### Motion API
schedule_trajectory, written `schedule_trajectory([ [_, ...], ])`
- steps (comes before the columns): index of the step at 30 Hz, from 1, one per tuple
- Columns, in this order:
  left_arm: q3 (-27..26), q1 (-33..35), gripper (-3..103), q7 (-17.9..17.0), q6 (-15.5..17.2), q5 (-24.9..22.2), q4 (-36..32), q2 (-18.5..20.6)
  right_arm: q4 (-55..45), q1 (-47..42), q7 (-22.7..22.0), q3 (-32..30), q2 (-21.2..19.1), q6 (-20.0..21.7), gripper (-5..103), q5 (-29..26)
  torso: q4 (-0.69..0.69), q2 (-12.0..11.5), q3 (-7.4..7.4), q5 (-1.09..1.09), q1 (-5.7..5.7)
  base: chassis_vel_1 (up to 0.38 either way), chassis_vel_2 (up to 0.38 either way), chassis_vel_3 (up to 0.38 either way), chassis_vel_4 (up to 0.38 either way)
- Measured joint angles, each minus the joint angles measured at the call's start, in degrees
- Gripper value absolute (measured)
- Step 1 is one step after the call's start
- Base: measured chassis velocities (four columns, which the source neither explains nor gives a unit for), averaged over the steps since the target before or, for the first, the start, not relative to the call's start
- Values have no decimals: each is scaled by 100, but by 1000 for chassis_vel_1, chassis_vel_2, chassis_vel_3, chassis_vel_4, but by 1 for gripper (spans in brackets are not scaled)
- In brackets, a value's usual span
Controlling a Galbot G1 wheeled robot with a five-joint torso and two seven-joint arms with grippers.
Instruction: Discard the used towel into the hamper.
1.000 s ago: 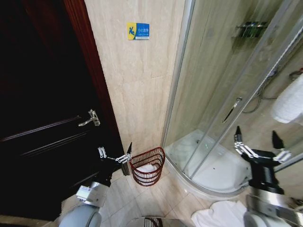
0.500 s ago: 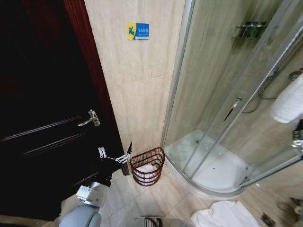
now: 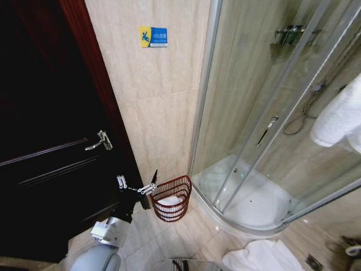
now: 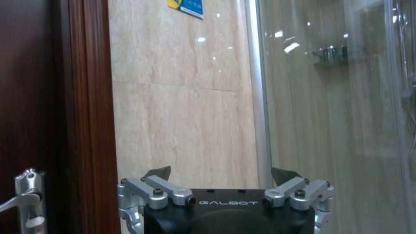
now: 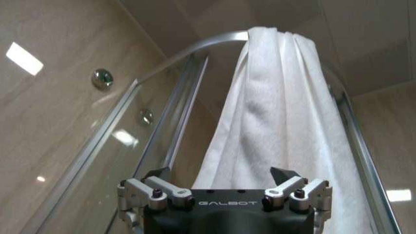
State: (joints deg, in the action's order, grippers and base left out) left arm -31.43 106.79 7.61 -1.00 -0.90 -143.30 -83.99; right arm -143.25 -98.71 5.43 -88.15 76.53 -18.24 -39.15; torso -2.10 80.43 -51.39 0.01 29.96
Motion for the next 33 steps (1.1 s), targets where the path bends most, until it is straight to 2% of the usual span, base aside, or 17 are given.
schedule_trajectory([
  [6, 0, 0, 100, 0, 0, 0, 2, 1, 45, 203, -90, -648, -611, 175, 100, -581, 0, 0, 0, -2, 0, -29, -60, 38, 48],
  [7, 0, 0, 100, 0, 0, 0, 2, 1, 45, 203, -90, -648, -611, 175, 100, -581, 0, 0, 0, -2, 0, -44, -60, 48, 48],
  [11, 0, 0, 100, 0, 0, 0, 5, 0, 385, 504, -215, -1179, -1229, 386, 100, -1094, 0, 0, 0, 1, 0, -41, -58, 58, 51],
  [12, 0, 0, 100, 0, 0, 0, 5, 0, 385, 504, -215, -1179, -1229, 386, 100, -1094, 0, 0, 0, 1, 0, -56, -60, 56, 35],
  [15, 1, 0, 100, 0, 0, 0, 6, 0, 766, 779, -265, -1422, -1748, 548, 100, -1336, 1, 0, 0, 2, 0, -12, -11, 19, 12],
  [16, 1, 0, 100, 0, 0, 0, 6, 0, 766, 779, -265, -1422, -1748, 548, 100, -1336, 1, 0, 0, 2, 0, 0, 0, 0, 0],
  [17, 1, -1, 100, 0, 0, 0, 6, -1, 883, 900, -288, -1449, -1929, 596, 100, -1412, 1, 0, 0, 1, 0, 0, 0, 0, 0],
  [20, 0, -1, 100, -1, 0, 0, 6, 2, 1267, 1293, -405, -1437, -2591, 715, 100, -1582, 1, 0, 0, -2, -1, 0, 0, 0, 0],
  [21, 0, -1, 100, -1, 0, 0, 6, 2, 1267, 1293, -405, -1437, -2591, 715, 100, -1582, 1, 0, 0, -2, -1, 0, 0, 0, 0],
  [24, 0, -1, 100, -1, 0, 0, 6, 1, 1705, 1676, -459, -1327, -3315, 876, 100, -1636, 0, 0, 0, -1, -1, 0, 0, 0, 0],
  [25, 0, -1, 100, -1, 0, 0, 6, 1, 1705, 1676, -459, -1327, -3315, 876, 100, -1636, 0, 0, 0, -1, -1, 0, 0, 0, 0],
  [28, 0, -1, 100, -1, 0, 0, 6, 0, 2141, 2275, -667, -1029, -3987, 1120, 100, -1795, 0, 0, 0, 1, 0, 0, 0, 0, 0],
  [29, 0, -1, 100, -1, 0, 0, 6, 0, 2141, 2275, -667, -1029, -3987, 1120, 100, -1795, 0, 0, 0, 1, 0, 0, 0, 0, 0],
  [32, 0, -1, 100, -1, 0, -1, 7, 2, 2606, 3155, -823, -410, -4583, 1305, 100, -1808, 0, 0, 0, -1, 0, 0, 0, 0, 0],
  [33, 0, -1, 100, -1, 0, -1, 7, 2, 2606, 3155, -823, -410, -4583, 1305, 100, -1808, 0, 0, 0, -1, 0, 0, 0, 0, 0],
])
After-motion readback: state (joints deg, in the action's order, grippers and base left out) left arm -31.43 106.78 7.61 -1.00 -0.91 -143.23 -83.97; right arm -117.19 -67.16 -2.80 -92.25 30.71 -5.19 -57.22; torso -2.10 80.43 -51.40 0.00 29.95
